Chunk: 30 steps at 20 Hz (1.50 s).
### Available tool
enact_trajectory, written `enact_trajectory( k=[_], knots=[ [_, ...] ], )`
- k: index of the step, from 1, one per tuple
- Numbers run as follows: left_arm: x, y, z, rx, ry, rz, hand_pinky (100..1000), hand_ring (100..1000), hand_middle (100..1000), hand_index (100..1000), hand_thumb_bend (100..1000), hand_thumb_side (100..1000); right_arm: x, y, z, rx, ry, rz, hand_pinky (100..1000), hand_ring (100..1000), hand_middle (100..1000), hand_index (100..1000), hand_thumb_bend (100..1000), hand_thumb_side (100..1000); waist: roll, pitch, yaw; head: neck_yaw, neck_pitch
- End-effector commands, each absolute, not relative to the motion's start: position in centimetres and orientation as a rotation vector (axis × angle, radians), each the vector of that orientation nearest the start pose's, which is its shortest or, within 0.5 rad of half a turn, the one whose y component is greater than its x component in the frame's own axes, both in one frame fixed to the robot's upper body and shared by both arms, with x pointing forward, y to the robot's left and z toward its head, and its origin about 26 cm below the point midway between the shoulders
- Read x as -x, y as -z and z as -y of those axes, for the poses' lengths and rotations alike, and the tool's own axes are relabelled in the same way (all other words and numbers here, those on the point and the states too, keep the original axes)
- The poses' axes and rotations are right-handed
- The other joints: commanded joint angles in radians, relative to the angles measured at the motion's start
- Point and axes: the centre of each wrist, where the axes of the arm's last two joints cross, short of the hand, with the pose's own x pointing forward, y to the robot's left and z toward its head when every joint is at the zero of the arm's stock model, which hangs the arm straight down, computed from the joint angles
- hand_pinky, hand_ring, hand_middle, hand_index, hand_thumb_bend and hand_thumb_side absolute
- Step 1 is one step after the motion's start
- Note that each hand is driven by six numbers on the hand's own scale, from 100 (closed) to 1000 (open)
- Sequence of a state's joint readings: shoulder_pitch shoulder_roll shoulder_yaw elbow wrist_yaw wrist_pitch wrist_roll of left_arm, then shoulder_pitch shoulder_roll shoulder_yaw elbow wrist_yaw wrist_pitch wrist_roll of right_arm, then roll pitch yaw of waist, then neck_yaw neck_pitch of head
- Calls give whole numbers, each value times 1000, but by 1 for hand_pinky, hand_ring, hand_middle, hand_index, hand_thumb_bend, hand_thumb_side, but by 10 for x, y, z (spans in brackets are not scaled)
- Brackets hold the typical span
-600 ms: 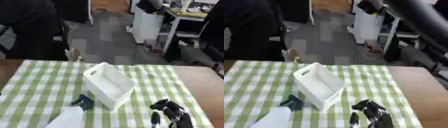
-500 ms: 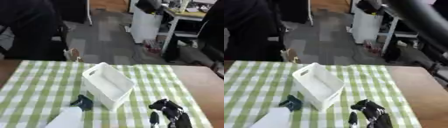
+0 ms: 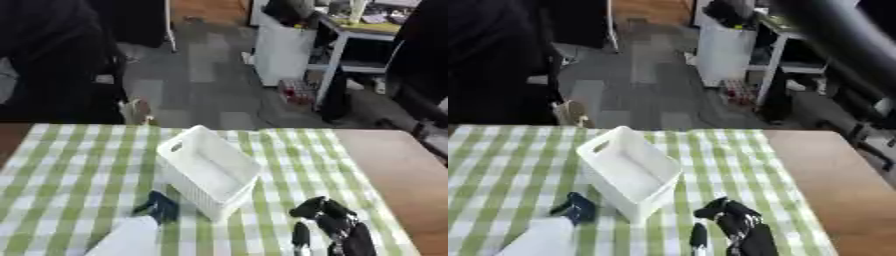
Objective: Pick up objects on the table and place them in the box.
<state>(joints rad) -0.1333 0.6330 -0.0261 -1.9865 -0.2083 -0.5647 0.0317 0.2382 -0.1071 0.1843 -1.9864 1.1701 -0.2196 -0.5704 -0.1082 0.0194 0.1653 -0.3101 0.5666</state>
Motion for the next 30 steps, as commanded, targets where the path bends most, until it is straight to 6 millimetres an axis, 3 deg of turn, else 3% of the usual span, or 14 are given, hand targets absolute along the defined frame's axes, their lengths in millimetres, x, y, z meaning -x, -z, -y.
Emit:
enact_trajectory(
  k=[1, 5, 8, 14, 19, 22, 26, 30],
  knots=[
    [-280, -191, -315, 536, -1305, -3201, 533, 573, 860, 898, 198, 1000, -210, -49, 226, 1227, -614, 2129, 305, 456, 533, 613, 100, 1000, 4, -6, 1, -36, 9],
    [-280, -193, -314, 532, -1332, -3186, 534, 576, 865, 903, 198, 1000, -210, -48, 226, 1230, -607, 2115, 303, 455, 532, 612, 100, 1000, 1, -5, 3, -193, 49],
    [-281, -193, -313, 526, -1377, -3173, 531, 576, 868, 906, 198, 1000, -210, -48, 228, 1238, -595, 2099, 303, 453, 532, 611, 100, 1000, -1, -5, 3, -233, 83],
    [-280, -196, -317, 619, -1547, -3146, 521, 584, 882, 915, 193, 1000, -210, -48, 234, 1264, -562, 2073, 302, 452, 531, 610, 100, 1000, 0, -8, 2, -181, 132],
    [-278, -199, -324, 843, -1806, -3060, 528, 594, 889, 921, 189, 1000, -209, -47, 236, 1268, -560, 2064, 302, 452, 531, 610, 100, 1000, 4, -11, 2, -135, 171],
    [-278, -201, -324, 911, -1883, -3015, 538, 601, 889, 921, 189, 1000, -209, -47, 236, 1264, -564, 2063, 302, 451, 531, 610, 100, 1000, 4, -11, 1, -115, 177],
    [-278, -204, -324, 987, -1978, -2947, 552, 608, 891, 921, 187, 1000, -209, -47, 235, 1258, -570, 2063, 302, 451, 531, 609, 100, 1000, 7, -12, -3, -48, 186],
    [-280, -208, -322, 1032, -2052, -2895, 562, 612, 892, 920, 186, 1000, -208, -47, 235, 1254, -576, 2063, 301, 451, 531, 610, 100, 1000, 7, -14, -4, -47, 170]
  ],
)
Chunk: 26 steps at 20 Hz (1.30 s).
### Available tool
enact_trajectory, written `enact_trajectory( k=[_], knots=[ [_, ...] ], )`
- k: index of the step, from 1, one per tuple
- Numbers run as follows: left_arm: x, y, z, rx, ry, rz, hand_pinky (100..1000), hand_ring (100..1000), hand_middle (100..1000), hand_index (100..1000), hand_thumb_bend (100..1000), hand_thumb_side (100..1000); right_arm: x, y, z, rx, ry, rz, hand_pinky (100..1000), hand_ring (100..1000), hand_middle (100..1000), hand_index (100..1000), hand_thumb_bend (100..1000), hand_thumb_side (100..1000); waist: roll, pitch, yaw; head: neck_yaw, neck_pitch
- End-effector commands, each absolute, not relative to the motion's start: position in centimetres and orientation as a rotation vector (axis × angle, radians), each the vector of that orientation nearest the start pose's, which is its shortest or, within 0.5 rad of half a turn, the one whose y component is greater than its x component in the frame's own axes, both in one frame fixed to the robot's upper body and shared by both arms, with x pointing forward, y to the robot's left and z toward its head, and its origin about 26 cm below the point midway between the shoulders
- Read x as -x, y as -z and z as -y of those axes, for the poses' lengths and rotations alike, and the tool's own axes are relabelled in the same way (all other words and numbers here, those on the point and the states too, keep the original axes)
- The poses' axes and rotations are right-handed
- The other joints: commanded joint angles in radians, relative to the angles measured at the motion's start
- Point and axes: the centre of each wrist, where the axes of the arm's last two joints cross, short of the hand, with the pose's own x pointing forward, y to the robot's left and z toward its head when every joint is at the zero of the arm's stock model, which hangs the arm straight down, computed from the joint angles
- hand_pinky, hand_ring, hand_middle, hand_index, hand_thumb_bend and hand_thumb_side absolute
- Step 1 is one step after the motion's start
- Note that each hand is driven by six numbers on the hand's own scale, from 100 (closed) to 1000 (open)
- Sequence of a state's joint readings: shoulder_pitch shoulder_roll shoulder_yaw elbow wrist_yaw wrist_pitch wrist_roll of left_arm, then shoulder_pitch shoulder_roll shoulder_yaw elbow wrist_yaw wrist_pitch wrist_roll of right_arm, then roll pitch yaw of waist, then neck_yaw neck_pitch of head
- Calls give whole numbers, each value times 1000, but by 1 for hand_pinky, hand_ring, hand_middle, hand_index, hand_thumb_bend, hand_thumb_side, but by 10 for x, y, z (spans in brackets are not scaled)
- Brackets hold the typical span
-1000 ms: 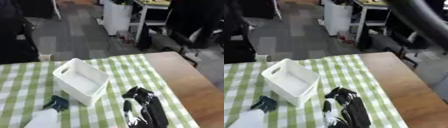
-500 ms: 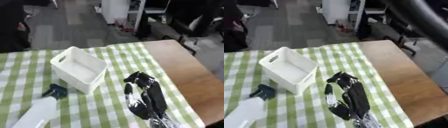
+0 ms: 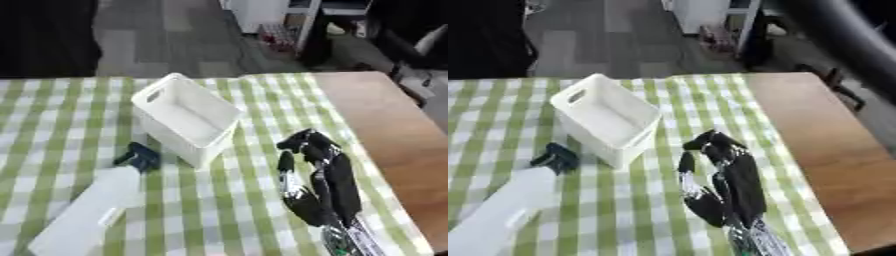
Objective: Pick up objects on the table and place them in the box.
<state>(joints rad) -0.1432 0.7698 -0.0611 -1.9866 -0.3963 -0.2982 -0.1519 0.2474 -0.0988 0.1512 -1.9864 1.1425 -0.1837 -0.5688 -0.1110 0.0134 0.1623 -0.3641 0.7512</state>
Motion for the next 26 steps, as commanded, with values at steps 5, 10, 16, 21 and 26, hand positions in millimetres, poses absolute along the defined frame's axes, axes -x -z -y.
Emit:
enact_trajectory(
  k=[5, 10, 16, 21, 26],
  knots=[
    [-281, -211, -323, -742, 1469, 1930, 568, 616, 892, 926, 182, 1000, -208, -46, 233, 1244, -585, 2055, 301, 450, 530, 609, 100, 1000, 10, -8, -1, 10, -14],
    [-286, -210, -329, -758, 1501, 1849, 585, 624, 895, 928, 183, 1000, -208, -46, 234, 1242, -589, 2057, 302, 451, 530, 609, 100, 1000, 11, -9, -4, 12, -22],
    [-290, -217, -334, -798, 1560, 1817, 613, 640, 893, 926, 184, 1000, -208, -47, 235, 1242, -591, 2057, 302, 450, 530, 609, 100, 1000, 13, -11, -8, 13, -9],
    [-297, -223, -338, -835, 1608, 1792, 640, 655, 889, 921, 184, 1000, -207, -46, 235, 1235, -596, 2058, 303, 451, 531, 610, 100, 1000, 15, -12, -10, 10, -10],
    [-309, -228, -343, -871, 1663, 1731, 661, 667, 888, 919, 182, 1000, -207, -46, 235, 1228, -603, 2061, 304, 451, 531, 610, 100, 1000, 17, -13, -13, 12, -8]
  ],
)
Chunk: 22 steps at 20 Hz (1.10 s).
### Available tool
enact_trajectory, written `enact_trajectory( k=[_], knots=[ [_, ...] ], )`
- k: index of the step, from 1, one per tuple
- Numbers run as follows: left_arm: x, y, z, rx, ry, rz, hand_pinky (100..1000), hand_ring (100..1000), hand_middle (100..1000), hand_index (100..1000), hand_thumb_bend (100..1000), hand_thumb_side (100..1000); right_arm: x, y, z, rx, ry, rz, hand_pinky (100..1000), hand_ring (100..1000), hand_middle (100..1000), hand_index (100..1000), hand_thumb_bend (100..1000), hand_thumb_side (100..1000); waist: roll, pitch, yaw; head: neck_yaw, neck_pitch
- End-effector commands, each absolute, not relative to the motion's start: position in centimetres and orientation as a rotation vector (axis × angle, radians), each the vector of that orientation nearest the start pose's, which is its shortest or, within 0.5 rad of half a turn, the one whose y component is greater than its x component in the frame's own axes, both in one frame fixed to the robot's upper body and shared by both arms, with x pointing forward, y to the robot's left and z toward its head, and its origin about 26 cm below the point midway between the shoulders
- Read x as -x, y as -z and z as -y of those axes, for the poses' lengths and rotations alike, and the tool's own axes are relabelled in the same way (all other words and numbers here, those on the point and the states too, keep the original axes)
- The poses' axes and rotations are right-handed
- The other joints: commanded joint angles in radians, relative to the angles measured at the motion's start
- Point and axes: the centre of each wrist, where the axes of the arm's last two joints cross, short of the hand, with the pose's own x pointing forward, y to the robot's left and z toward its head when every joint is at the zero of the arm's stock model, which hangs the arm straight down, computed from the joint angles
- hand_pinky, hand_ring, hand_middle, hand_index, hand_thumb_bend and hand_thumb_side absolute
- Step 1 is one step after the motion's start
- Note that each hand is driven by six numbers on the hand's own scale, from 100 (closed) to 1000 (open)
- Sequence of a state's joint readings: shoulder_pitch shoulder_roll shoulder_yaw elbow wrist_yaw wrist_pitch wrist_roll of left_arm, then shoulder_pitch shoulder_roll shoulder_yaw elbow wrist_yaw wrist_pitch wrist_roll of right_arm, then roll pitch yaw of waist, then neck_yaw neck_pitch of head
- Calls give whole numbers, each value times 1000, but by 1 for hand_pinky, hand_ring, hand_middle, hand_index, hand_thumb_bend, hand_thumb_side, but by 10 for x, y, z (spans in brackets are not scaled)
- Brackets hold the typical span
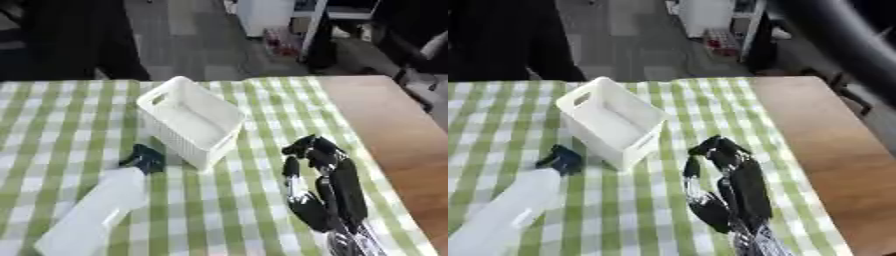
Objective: Pick up objects on the table and place them in the box.
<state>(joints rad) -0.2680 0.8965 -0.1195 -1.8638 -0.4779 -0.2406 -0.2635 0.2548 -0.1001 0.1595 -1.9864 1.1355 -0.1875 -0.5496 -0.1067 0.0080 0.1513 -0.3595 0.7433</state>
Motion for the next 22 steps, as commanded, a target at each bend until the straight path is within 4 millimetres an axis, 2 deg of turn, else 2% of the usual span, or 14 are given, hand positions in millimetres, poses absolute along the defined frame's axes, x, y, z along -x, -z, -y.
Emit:
enact_trajectory(
  k=[1, 3, 4, 5, 11, 22],
  knots=[
    [-311, -228, -344, -875, 1674, 1718, 674, 675, 888, 919, 182, 1000, -207, -46, 235, 1227, -603, 2062, 305, 452, 531, 610, 100, 1000, 13, -8, -3, 9, 0],
    [-315, -229, -345, -881, 1695, 1694, 684, 681, 889, 919, 183, 1000, -207, -46, 235, 1226, -605, 2064, 305, 452, 531, 611, 100, 1000, 14, -9, -4, 14, 2],
    [-318, -230, -346, -885, 1706, 1680, 682, 680, 889, 919, 228, 1000, -207, -46, 235, 1225, -606, 2065, 305, 452, 531, 611, 104, 1000, 14, -9, -5, 16, 3],
    [-320, -230, -347, -887, 1715, 1669, 692, 685, 889, 918, 182, 1000, -207, -46, 235, 1225, -606, 2066, 306, 452, 531, 611, 100, 1000, 15, -9, -6, 18, 4],
    [-327, -227, -351, -895, 1775, 1602, 722, 700, 886, 916, 188, 1000, -208, -47, 237, 1223, -606, 2072, 307, 452, 532, 611, 100, 1000, 17, -10, -10, 22, 19],
    [-338, -220, -354, -878, 1850, 1492, 752, 711, 881, 913, 198, 1000, -208, -47, 237, 1214, -611, 2076, 308, 453, 531, 611, 100, 1000, 18, -12, -14, 40, 27]
  ],
)
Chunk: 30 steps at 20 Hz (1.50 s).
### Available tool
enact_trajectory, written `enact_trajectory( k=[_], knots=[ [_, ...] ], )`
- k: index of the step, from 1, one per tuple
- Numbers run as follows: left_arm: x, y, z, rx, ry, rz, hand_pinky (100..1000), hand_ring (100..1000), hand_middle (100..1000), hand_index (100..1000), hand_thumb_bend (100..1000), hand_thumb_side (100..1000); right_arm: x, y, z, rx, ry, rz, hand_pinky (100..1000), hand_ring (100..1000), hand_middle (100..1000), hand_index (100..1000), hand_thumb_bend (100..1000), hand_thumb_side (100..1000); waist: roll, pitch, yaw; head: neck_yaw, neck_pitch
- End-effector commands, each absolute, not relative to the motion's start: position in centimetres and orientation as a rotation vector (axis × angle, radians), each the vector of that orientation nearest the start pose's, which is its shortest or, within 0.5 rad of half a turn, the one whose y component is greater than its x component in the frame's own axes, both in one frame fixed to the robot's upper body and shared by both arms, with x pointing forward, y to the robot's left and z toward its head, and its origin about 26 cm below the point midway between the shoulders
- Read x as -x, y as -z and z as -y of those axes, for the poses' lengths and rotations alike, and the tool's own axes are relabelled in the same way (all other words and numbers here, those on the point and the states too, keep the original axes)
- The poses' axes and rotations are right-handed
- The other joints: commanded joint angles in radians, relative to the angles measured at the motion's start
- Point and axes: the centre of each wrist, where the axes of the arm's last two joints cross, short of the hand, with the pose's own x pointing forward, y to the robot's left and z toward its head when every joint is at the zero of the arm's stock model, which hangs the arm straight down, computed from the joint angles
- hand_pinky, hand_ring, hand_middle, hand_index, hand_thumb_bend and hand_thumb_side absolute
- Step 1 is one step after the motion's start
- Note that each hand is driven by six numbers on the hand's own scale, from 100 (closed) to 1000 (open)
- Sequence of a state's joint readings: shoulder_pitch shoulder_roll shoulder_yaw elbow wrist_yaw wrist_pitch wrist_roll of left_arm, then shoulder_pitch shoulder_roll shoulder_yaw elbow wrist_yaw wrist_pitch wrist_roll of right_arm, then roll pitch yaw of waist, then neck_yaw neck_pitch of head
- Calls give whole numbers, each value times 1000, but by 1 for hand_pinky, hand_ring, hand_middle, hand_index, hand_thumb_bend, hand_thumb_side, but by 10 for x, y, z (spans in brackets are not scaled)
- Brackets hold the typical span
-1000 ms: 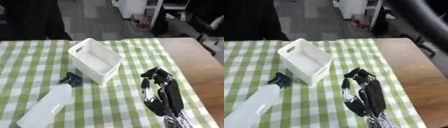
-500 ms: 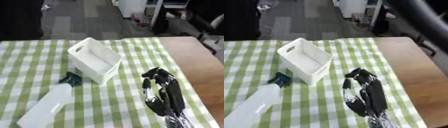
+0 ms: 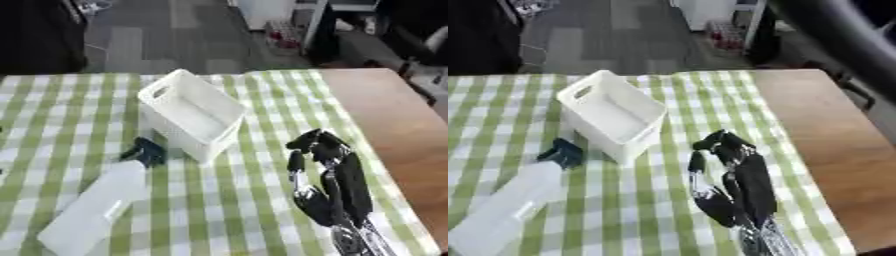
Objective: Pick up objects on the table and place them in the box.
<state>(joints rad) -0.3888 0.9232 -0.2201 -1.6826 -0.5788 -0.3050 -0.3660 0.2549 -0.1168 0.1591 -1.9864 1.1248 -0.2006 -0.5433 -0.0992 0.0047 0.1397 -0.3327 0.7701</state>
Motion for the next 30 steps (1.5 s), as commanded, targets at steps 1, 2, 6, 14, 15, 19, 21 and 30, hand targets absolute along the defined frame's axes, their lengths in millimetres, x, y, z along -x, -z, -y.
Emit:
enact_trajectory(
  k=[1, 2, 6, 14, 15, 19, 21, 30],
  knots=[
    [-340, -220, -354, -871, 1851, 1492, 747, 708, 881, 913, 197, 1000, -208, -47, 237, 1213, -611, 2077, 308, 453, 531, 611, 100, 1000, 10, -8, -3, 15, 0],
    [-341, -219, -352, -860, 1851, 1501, 744, 706, 880, 913, 213, 1000, -208, -47, 237, 1213, -611, 2078, 308, 453, 531, 611, 100, 1000, 10, -8, -4, 19, 0],
    [-345, -216, -345, -815, 1858, 1548, 739, 702, 877, 914, 195, 1000, -208, -48, 237, 1211, -612, 2081, 308, 453, 532, 611, 100, 1000, 10, -8, -6, 21, 0],
    [-355, -209, -331, -753, 1905, 1551, 741, 700, 874, 910, 198, 1000, -209, -48, 238, 1203, -616, 2089, 309, 453, 532, 611, 100, 1000, 10, -7, -10, 4, 0],
    [-356, -208, -329, -745, 1913, 1549, 741, 700, 874, 910, 198, 1000, -209, -48, 237, 1202, -616, 2090, 309, 453, 532, 611, 100, 1000, 10, -7, -10, 0, 0],
    [-362, -206, -318, -726, 1947, 1516, 662, 683, 853, 889, 212, 1000, -209, -48, 237, 1198, -619, 2091, 310, 453, 532, 612, 100, 1000, 10, -8, -11, -14, -3],
    [-366, -204, -311, -715, 1962, 1484, 638, 667, 832, 882, 229, 1000, -209, -48, 238, 1198, -621, 2091, 310, 453, 532, 612, 100, 1000, 11, -9, -11, -20, -3],
    [-374, -197, -277, -584, 2076, 1280, 733, 822, 880, 896, 326, 1000, -209, -48, 239, 1195, -626, 2095, 312, 454, 533, 613, 100, 1000, 11, -11, -12, -39, -6]
  ],
)
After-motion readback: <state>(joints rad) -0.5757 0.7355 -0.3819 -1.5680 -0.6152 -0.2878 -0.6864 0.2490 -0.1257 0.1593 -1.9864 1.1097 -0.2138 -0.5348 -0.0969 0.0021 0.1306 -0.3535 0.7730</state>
